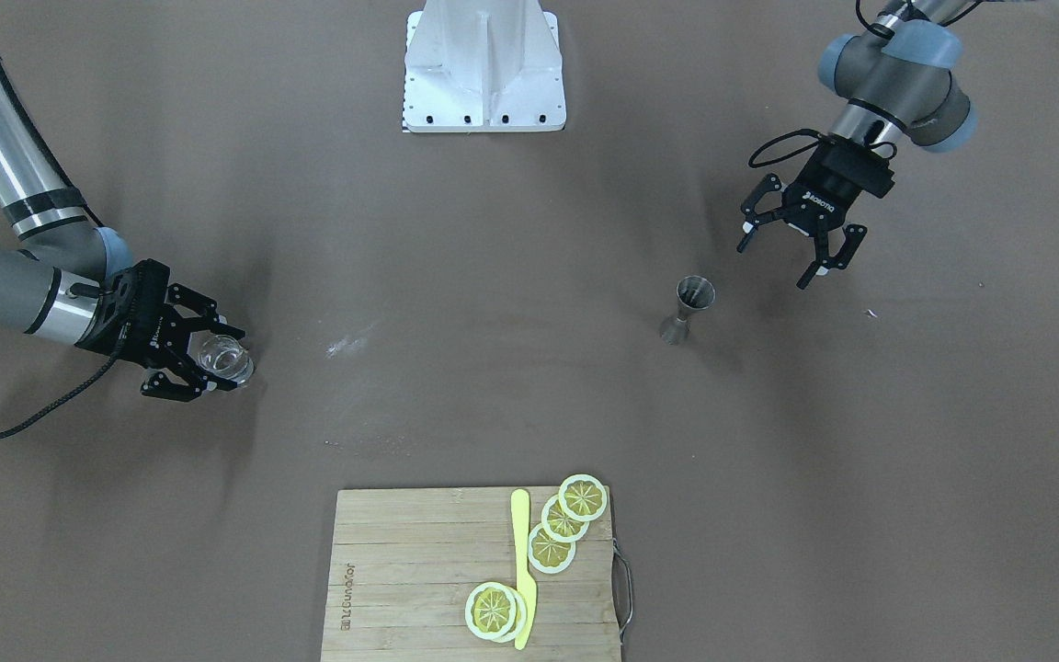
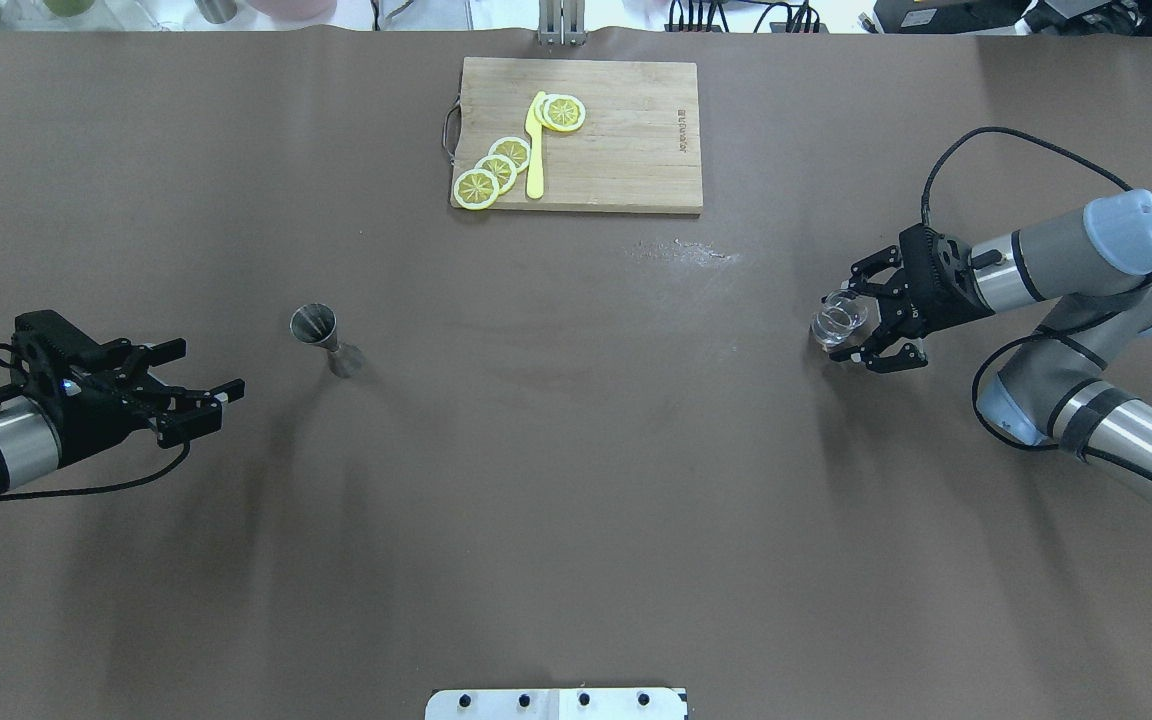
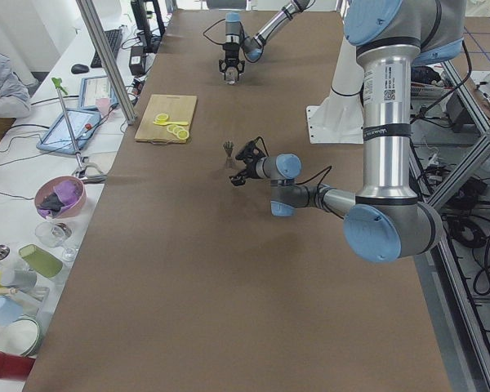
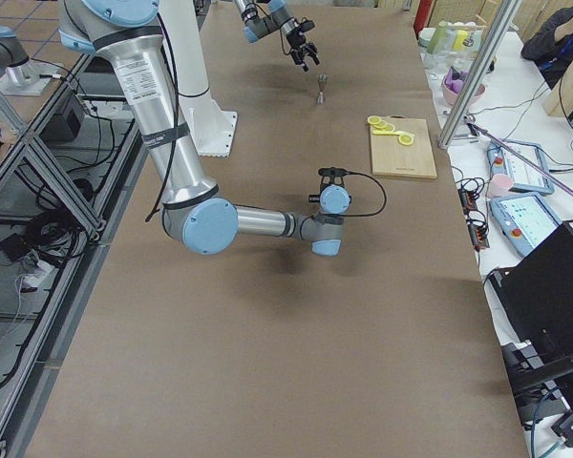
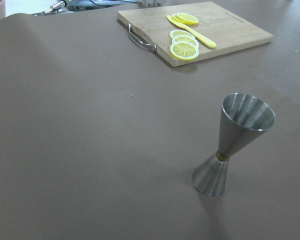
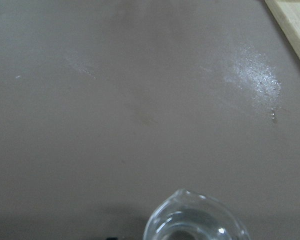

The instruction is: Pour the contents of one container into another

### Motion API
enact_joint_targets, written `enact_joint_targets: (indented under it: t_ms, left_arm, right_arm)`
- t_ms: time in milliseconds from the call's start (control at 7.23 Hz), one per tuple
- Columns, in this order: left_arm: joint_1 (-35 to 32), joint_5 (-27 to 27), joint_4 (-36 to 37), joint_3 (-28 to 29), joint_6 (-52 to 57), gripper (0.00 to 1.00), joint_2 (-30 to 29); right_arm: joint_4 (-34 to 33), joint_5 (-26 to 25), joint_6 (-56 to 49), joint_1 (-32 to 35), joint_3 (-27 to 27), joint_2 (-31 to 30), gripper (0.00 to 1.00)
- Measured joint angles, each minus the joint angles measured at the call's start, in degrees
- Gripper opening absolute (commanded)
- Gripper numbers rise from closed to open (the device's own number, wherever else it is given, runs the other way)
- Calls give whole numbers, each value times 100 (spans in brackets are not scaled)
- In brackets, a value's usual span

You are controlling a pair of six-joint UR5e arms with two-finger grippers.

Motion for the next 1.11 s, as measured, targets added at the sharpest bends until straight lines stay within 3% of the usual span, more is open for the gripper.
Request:
enact_joint_targets:
  t_ms: [277,553,1106]
  left_arm:
    - [323,795,132,12,-30,98,-202]
    - [817,1675,234,-11,-32,98,-273]
    - [1781,3690,473,-272,14,98,168]
  right_arm:
    - [-6,0,26,5,0,8,48]
    - [-8,0,72,10,4,21,36]
    - [-9,2,87,63,21,38,2]
